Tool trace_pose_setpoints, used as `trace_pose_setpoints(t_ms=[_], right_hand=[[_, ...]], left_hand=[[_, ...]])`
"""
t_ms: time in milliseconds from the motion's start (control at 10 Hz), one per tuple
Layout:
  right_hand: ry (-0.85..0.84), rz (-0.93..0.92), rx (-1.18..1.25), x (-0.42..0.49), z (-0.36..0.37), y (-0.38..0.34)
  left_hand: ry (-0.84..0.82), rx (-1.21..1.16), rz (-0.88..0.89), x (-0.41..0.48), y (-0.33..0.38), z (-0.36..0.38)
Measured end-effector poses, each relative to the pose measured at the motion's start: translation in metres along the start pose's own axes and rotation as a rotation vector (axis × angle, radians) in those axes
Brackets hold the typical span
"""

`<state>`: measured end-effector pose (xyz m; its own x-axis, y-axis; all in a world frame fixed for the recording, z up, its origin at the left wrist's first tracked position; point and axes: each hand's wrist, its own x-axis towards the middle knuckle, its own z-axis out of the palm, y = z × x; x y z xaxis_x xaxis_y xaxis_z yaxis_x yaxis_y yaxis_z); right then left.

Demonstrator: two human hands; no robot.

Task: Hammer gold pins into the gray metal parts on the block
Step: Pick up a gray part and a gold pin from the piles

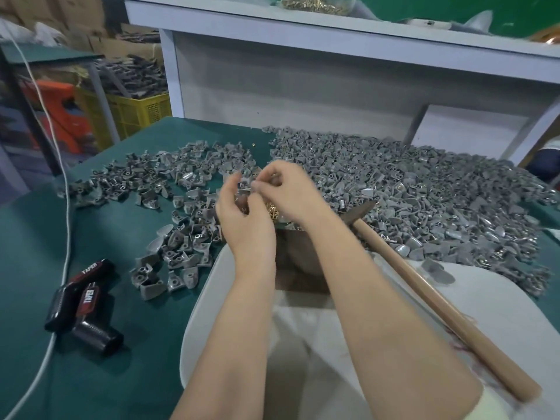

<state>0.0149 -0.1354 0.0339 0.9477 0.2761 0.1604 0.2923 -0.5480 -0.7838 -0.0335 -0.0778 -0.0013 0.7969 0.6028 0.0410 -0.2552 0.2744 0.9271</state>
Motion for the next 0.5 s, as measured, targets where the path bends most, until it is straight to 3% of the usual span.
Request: trace_pose_setpoints(t_ms=[100, 300, 400, 500], right_hand=[[0.077, -0.01, 0.152, -0.004, -0.019, 0.003], [0.124, 0.01, 0.29, -0.007, -0.024, 0.013], [0.181, 0.043, -0.262, 0.004, -0.008, 0.025], [-0.035, 0.121, -0.722, 0.022, 0.011, 0.032]], left_hand=[[-0.141, 0.068, 0.04, -0.007, 0.003, 0.003], [-0.089, 0.102, 0.09, -0.004, 0.001, 0.002], [0.009, 0.01, 0.024, -0.001, 0.002, 0.002], [0.06, -0.106, -0.031, 0.0, 0.003, 0.002]])
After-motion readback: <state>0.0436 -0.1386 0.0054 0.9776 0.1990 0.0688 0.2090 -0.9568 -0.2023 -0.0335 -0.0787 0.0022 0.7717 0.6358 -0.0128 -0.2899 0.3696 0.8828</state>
